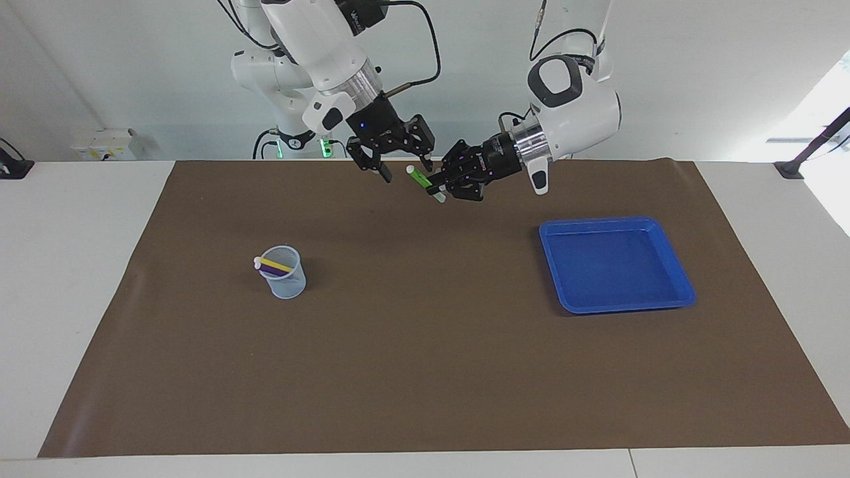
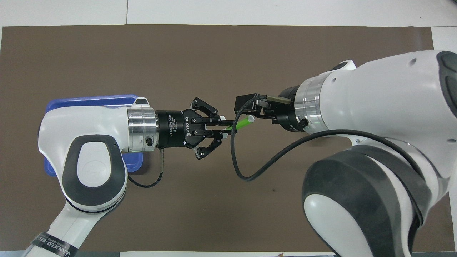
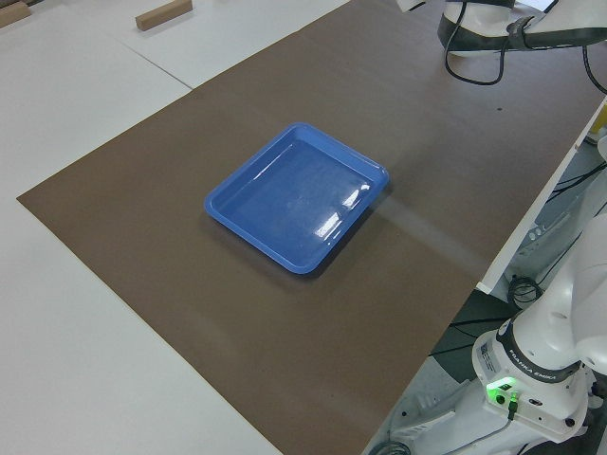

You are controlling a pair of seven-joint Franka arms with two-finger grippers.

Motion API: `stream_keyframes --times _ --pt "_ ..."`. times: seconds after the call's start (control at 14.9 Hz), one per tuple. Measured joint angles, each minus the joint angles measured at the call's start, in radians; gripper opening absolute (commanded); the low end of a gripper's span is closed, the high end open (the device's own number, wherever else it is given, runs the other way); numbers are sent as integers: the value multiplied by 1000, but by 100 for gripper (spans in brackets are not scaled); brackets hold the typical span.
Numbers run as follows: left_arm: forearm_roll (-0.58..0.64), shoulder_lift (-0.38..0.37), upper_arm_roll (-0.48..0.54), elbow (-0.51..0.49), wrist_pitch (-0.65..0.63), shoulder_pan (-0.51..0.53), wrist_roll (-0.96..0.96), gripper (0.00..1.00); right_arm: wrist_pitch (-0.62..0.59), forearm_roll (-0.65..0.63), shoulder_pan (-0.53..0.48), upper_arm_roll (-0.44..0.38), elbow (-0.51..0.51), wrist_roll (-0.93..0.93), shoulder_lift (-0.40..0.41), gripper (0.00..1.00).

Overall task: Transfer and insert pens with both arms
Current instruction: 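Grasp the green pen with the right gripper while the left gripper releases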

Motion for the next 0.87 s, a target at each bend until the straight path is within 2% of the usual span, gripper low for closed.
stream_keyframes --times 0.13,0.2,0.6,0.67,0.87 --pt "-4 0 0 0 1 0 0 0 4 0 0 0 0 0 0 3" --pt "-5 0 0 0 1 0 0 0 7 0 0 0 0 0 0 0" --pt "-17 -1 -2 -2 13 -2 -1 0 37 9 1 5 1 0 -1 0" --pt "-19 -1 -2 -2 17 -3 -1 98 39 9 1 5 1 0 -1 0" --pt "-21 -2 -2 -2 49 -14 -1 100 40 8 0 4 0 -1 -1 0"
